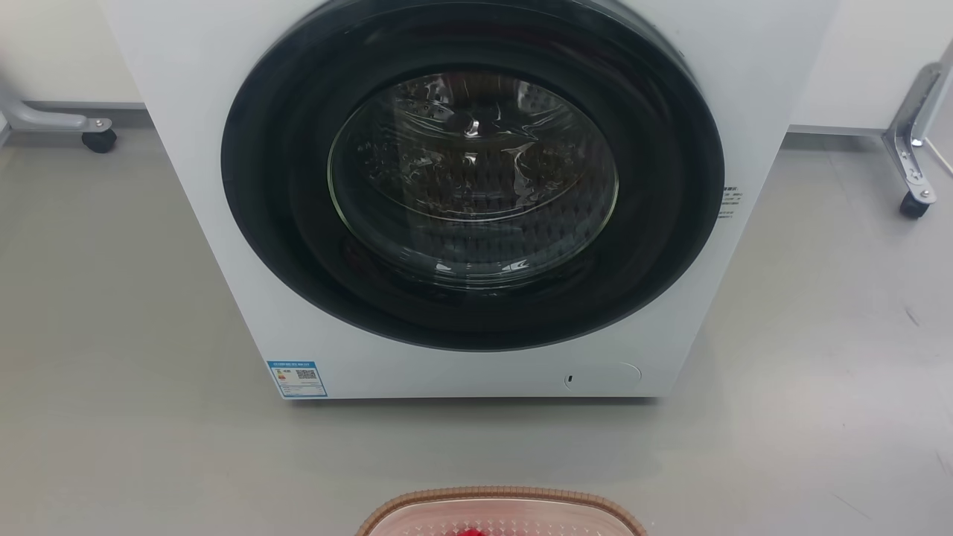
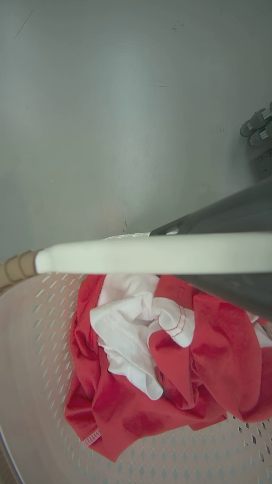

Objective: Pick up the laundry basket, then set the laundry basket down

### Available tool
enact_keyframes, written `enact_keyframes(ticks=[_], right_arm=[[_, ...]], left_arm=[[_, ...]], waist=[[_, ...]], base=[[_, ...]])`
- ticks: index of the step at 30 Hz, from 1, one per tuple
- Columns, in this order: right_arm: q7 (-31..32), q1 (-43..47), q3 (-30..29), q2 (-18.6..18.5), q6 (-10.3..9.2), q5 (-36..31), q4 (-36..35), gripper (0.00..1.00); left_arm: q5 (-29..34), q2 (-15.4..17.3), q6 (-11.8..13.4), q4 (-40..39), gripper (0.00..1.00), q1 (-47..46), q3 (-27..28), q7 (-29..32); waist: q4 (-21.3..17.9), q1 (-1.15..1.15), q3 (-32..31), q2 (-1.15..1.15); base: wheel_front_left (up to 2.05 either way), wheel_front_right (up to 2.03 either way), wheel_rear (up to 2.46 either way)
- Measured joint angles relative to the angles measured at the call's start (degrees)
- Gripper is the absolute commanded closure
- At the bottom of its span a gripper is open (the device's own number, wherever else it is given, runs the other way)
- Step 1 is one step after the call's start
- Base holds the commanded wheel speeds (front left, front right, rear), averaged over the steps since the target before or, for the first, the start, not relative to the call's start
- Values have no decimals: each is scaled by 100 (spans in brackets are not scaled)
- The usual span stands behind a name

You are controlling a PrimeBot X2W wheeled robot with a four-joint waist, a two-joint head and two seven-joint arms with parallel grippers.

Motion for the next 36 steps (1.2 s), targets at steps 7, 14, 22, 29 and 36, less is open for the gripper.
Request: enact_keyframes(ticks=[7, 14, 22, 29, 36], right_arm=[[-52, -12, 98, -4, 0, 102, 3, 100], [-101, -160, 192, -12, 0, 157, 7, 100], [-158, -738, 227, -18, -1, 156, 75, 100], [-243, -1323, 223, -19, 0, 122, 197, 100], [-302, -1909, 226, -20, 0, 40, 315, 100]], left_arm=[[-129, 3, 7, -1, 100, 0, -31, 0], [-149, 10, 43, -4, 100, -20, -63, -34], [-149, 19, 53, -9, 100, -514, -41, -100], [-148, 16, 102, -46, 100, -1007, 11, -160], [-136, 13, 146, -55, 100, -1465, 34, -261]], waist=[[-8, 0, 42, 0], [-23, 0, 124, 0], [-26, 0, 440, 0], [-18, 1, 832, 0], [-4, 1, 1458, 1]], base=[[0, 0, 0], [0, 0, 0], [0, 0, 0], [0, 0, 0], [0, 0, 0]])
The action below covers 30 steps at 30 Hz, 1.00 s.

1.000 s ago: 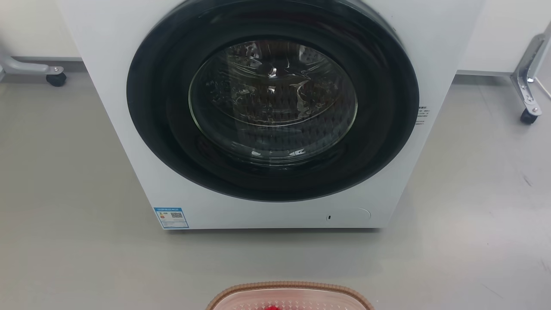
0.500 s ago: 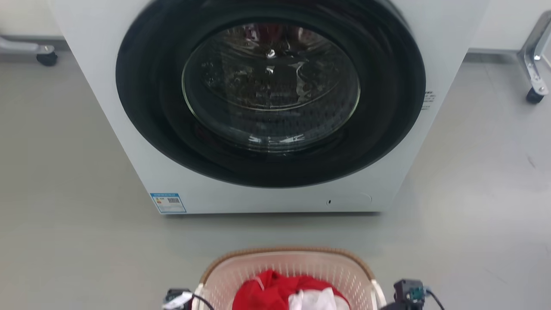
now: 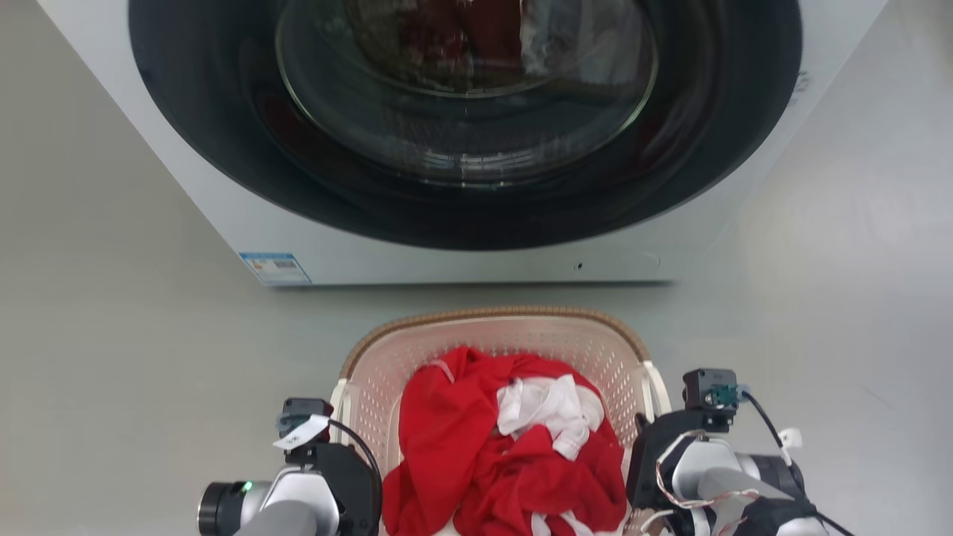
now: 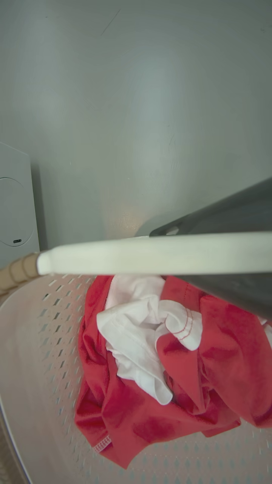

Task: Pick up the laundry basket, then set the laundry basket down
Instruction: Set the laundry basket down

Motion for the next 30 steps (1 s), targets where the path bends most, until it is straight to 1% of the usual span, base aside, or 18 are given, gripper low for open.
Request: enact_keyframes(ticks=[17, 18, 30], right_arm=[[-194, -981, -57, 2, 2, -99, 287, 100], [-201, -1115, -73, 2, 2, -102, 307, 100], [-393, -2002, -159, 1, 10, -213, 545, 100]], left_arm=[[70, -30, 8, 21, 100, -931, 57, -200], [100, -29, 13, 24, 100, -1059, 76, -243], [208, -35, 33, 24, 100, -1857, 162, -442]], waist=[[43, -1, 1433, 0], [47, 0, 1605, 0], [71, 0, 2634, 0]], base=[[0, 0, 0], [0, 0, 0], [0, 0, 0]])
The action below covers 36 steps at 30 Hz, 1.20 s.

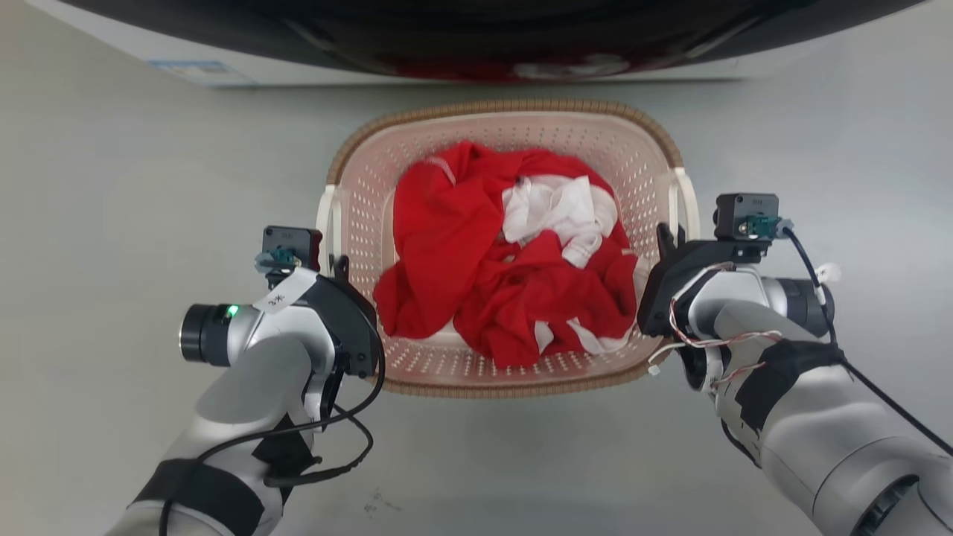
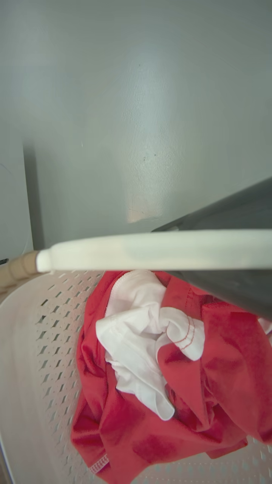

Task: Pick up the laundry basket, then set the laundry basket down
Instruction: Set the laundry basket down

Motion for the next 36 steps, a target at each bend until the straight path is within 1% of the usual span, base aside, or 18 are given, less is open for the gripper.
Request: enact_keyframes(ticks=[5, 10, 24, 33, 36], right_arm=[[-112, -105, 1, 2, 25, -40, 68, 100], [-202, -135, 4, 3, 25, -41, 74, 100], [-364, -453, 14, 12, 25, -86, 89, 100], [-443, -458, 34, 14, 26, -99, 102, 100], [-454, -457, 37, 14, 26, -99, 101, 100]], left_arm=[[13, -13, 12, 34, 100, -129, 9, -86], [46, -32, -18, 96, 100, -229, 9, -194], [94, -15, -86, 248, 100, -584, 24, -460], [101, -53, -97, 366, 100, -598, 22, -586], [101, -58, -138, 394, 100, -619, 22, -606]], waist=[[18, 0, 361, 0], [53, 0, 568, 0], [125, -1, 815, -1], [154, -1, 907, -1], [165, -1, 902, -1]], base=[[0, 0, 0], [0, 0, 0], [0, 0, 0], [0, 0, 0], [0, 0, 0]])
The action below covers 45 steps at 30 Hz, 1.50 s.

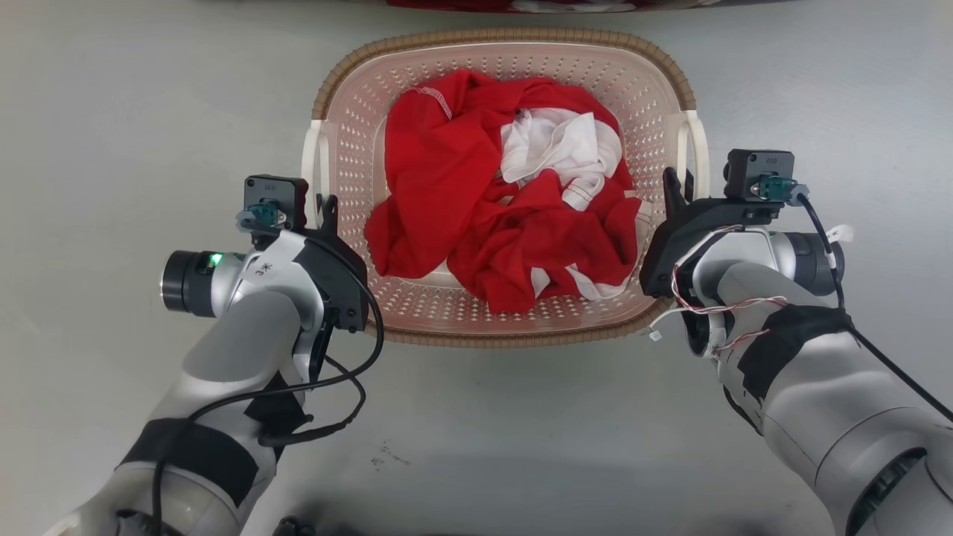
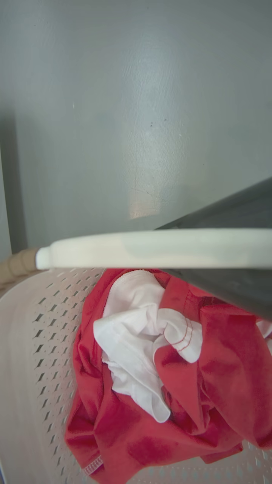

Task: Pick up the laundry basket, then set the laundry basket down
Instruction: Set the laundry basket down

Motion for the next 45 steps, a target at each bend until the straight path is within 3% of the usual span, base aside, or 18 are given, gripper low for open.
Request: enact_keyframes(ticks=[1, 2, 3, 5, 6, 7, 8, 9, 35, 45], right_arm=[[0, 1, 2, 0, 0, 0, -4, 94], [-1, 1, 3, 0, 0, 0, -7, 76], [-3, 2, 4, 1, 0, 0, -7, 76], [-4, 15, 9, 2, 0, 0, -7, 51], [-8, 22, 11, 8, 0, 0, -5, 12], [-11, 24, 13, 14, 0, 0, -9, 0], [-13, 24, 15, 30, 1, 1, -16, 0], [-25, 24, 16, 47, 1, 1, -18, 0], [-90, 215, 135, 71, 5, 14, 110, 0], [-155, 460, 77, 77, 154, 10, 89, 0]], left_arm=[[0, -2, 0, 11, 100, -10, 0, 0], [0, -2, -1, 22, 100, -25, 0, -1], [0, -2, -2, 32, 100, -39, 0, -2], [0, -18, -3, 46, 100, -42, -1, -34], [0, -29, -3, 57, 83, -41, -1, -47], [0, -35, -3, 73, 63, -40, -3, -48], [0, -51, -3, 91, 15, -37, -2, -48], [0, -56, -2, 115, 0, -35, 0, -49], [-20, -30, -37, 264, 0, 447, 29, -210], [-7, 56, -101, 250, 0, 591, 33, -414]], waist=[[4, 0, -4, 0], [7, 0, -8, 0], [9, 0, -16, 0], [13, 0, -50, 0], [15, 0, -72, 0], [16, 0, -95, 0], [18, 0, -120, 0], [19, 0, -147, 0], [24, -1, -1181, -1], [-30, 0, -1813, -1]], base=[[0, 0, 0], [0, 0, 0], [0, 0, 0], [0, 0, 0], [0, 0, 0], [0, 0, 0], [0, 0, 0], [0, 0, 0], [0, 0, 0], [0, 0, 0]])
